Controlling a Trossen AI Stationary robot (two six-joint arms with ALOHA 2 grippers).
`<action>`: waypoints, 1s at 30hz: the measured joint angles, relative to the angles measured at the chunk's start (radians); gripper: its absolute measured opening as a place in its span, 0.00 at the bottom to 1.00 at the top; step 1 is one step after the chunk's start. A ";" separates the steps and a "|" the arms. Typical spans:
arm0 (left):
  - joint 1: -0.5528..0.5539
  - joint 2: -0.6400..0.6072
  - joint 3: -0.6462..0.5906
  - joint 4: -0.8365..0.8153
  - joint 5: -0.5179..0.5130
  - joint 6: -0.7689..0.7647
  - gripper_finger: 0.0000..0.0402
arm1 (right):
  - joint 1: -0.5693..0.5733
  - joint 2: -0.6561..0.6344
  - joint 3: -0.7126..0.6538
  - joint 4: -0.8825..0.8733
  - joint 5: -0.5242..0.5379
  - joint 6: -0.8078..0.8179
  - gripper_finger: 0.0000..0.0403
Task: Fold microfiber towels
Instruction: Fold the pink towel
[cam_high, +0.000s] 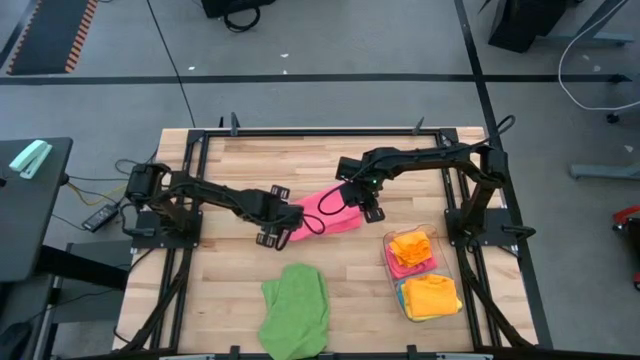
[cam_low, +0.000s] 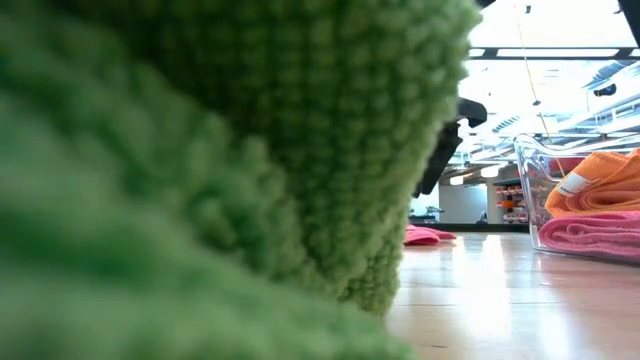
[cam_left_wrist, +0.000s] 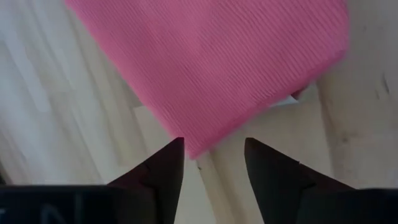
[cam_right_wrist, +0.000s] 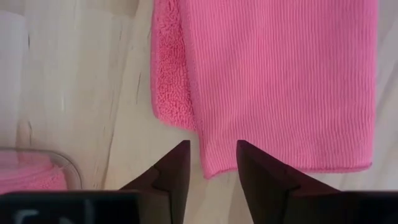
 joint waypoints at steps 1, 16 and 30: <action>-0.004 0.000 0.000 0.006 -0.009 0.019 0.45 | 0.000 0.000 0.000 -0.001 0.000 0.004 0.34; -0.075 -0.002 -0.204 0.268 -0.186 0.237 0.47 | 0.000 0.000 0.000 0.063 0.000 0.014 0.33; -0.058 -0.006 -0.282 0.422 -0.215 0.330 0.36 | 0.005 0.000 0.000 0.109 -0.039 0.044 0.33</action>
